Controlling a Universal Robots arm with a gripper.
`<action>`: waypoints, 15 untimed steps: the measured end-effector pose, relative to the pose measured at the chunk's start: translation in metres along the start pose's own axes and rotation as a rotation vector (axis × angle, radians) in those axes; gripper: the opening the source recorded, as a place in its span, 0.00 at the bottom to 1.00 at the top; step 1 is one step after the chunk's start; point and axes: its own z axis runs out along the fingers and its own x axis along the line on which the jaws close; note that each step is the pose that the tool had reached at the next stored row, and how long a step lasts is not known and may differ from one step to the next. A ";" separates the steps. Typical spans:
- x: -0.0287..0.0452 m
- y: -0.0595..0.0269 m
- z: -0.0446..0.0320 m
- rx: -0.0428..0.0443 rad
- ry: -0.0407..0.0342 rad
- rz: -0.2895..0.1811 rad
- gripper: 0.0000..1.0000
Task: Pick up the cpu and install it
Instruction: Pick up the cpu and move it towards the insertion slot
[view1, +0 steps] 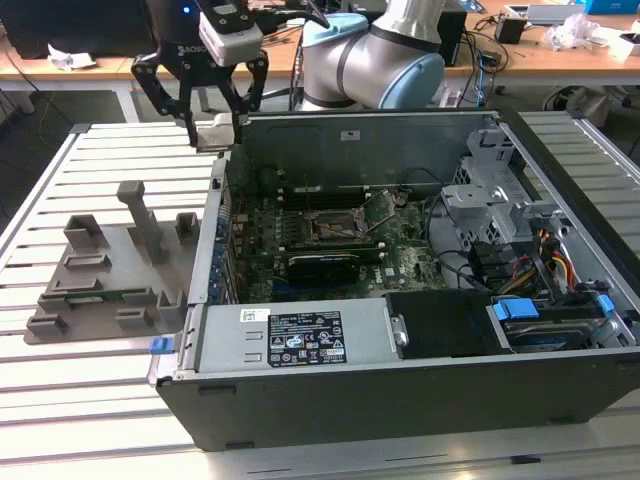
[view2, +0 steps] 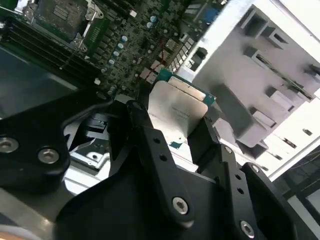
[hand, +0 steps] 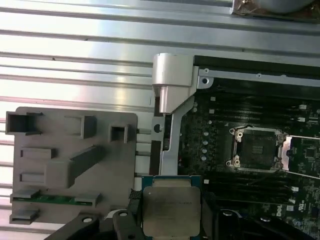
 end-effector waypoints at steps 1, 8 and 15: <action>-0.0076 0.0014 0.0030 0.0001 0.0013 0.000 0.55; -0.0412 0.0045 0.0166 -0.0002 0.0039 0.003 0.55; -0.0808 0.0021 0.0327 -0.0002 0.0044 0.007 0.55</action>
